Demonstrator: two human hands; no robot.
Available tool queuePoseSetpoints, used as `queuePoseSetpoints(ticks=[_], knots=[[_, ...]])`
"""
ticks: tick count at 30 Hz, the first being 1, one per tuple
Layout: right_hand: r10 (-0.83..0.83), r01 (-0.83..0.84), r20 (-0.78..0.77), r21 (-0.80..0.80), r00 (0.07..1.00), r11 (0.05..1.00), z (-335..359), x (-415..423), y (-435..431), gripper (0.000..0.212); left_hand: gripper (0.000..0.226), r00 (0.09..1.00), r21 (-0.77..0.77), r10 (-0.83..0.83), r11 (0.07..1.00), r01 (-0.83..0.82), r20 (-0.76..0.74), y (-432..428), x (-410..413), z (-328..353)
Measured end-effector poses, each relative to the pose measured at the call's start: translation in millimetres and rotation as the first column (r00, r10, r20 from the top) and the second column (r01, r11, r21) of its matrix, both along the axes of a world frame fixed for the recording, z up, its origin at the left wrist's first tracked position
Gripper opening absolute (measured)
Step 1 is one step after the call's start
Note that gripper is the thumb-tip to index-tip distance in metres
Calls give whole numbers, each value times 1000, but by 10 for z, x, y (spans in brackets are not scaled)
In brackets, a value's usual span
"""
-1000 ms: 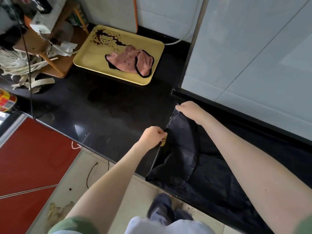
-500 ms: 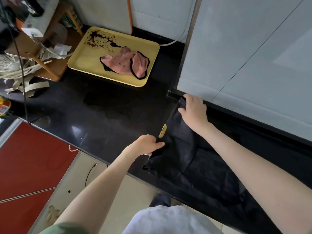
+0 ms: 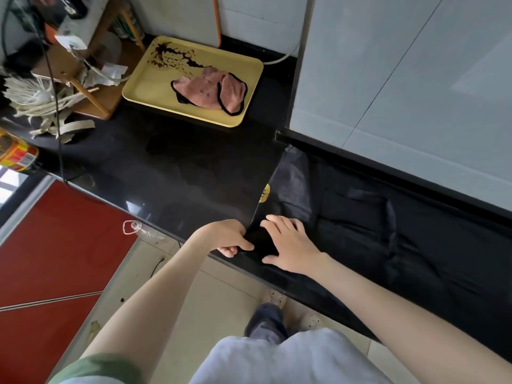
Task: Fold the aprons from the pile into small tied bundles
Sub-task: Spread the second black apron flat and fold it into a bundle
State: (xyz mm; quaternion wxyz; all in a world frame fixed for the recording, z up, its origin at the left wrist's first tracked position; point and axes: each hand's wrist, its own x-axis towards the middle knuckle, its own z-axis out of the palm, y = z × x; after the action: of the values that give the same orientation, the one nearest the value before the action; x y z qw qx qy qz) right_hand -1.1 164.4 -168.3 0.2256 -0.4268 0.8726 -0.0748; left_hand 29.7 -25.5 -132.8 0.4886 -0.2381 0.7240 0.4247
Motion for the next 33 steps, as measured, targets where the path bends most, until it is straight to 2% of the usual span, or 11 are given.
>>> queuePoseSetpoints(ticks=[3,6,8,12,20,22,25,27,29,31,33], knots=[[-5,-1,-154,-37,988,999,-18,80,44,54,16,987,-137,-99,987,82,-124,51,94,28],[-41,7,-300,-114,953,993,-42,111,47,38,26,957,-281,-46,959,-38,-287,110,211,-22],[-39,-9,-313,-150,949,989,-60,153,53,28,24,902,-405,-146,914,-35,-407,155,303,-28],[-13,-20,-221,-146,975,989,-60,208,103,26,11,798,-558,-380,827,66,-468,196,433,7],[59,-59,249,-7,967,998,105,66,265,45,26,808,-612,-581,675,412,-97,201,246,104],[-22,35,297,-39,955,999,153,13,397,48,26,802,-649,-581,665,371,-137,222,132,101],[-249,261,96,-156,964,953,167,-169,652,48,28,759,-678,-531,717,163,-378,341,-55,94],[-549,532,-40,-198,835,823,147,-327,913,51,27,663,-629,-519,772,91,-540,474,-202,45],[-798,781,-38,-181,602,598,131,-452,1194,58,35,560,-624,-581,769,139,-590,594,-322,-36],[-894,893,1,-59,448,447,100,-559,1509,60,45,467,-653,-653,733,190,-596,742,-489,-124],[-908,906,49,68,415,418,47,-602,1747,45,53,424,-699,-718,675,235,-552,848,-624,-219]])
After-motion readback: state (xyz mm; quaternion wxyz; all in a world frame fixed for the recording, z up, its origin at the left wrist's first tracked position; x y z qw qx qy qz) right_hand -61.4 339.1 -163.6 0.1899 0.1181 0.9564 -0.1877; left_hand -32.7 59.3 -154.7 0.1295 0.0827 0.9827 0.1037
